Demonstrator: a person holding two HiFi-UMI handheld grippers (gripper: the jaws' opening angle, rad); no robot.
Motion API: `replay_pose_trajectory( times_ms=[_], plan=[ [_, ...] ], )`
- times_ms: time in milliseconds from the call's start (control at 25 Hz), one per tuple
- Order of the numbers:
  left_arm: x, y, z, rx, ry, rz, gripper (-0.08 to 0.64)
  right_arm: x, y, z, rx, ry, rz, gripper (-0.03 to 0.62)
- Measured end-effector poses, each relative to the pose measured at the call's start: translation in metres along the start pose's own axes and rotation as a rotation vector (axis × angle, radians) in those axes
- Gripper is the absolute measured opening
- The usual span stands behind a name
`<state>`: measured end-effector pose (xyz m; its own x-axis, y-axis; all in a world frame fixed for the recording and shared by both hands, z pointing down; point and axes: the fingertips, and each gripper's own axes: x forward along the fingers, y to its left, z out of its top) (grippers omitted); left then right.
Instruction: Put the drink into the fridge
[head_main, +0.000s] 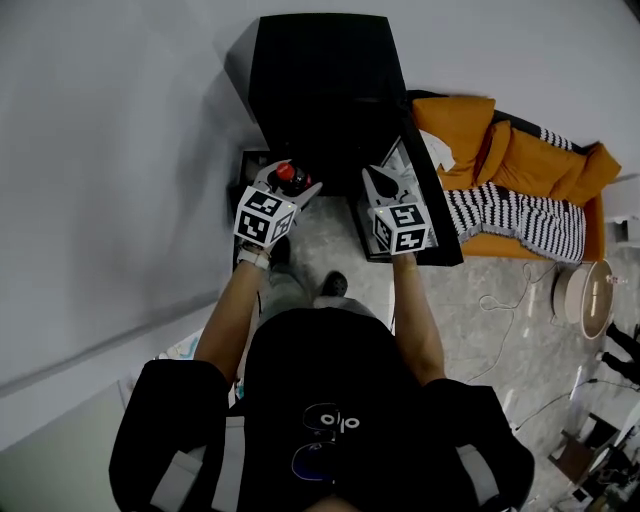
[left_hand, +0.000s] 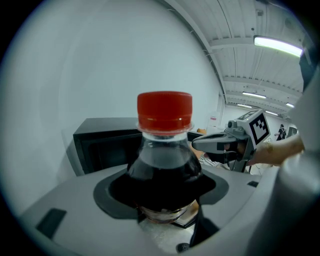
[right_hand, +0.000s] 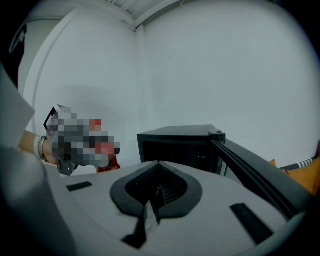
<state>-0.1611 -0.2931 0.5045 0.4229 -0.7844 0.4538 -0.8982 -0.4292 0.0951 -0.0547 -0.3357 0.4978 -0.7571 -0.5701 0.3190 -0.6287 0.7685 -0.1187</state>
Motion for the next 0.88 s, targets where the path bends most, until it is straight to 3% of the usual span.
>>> replay_pose_trajectory(
  times_ms=[560,880],
  plan=[
    [0.039,0.033,-0.066,0.015,0.055,-0.042,0.305,0.05,0.013,-0.069,0.023,0.065,-0.034,0.008],
    [0.089,0.046,-0.098,0.064,0.087,-0.063,0.305,0.085,-0.012,-0.108,0.061,0.08,-0.097,0.008]
  ],
)
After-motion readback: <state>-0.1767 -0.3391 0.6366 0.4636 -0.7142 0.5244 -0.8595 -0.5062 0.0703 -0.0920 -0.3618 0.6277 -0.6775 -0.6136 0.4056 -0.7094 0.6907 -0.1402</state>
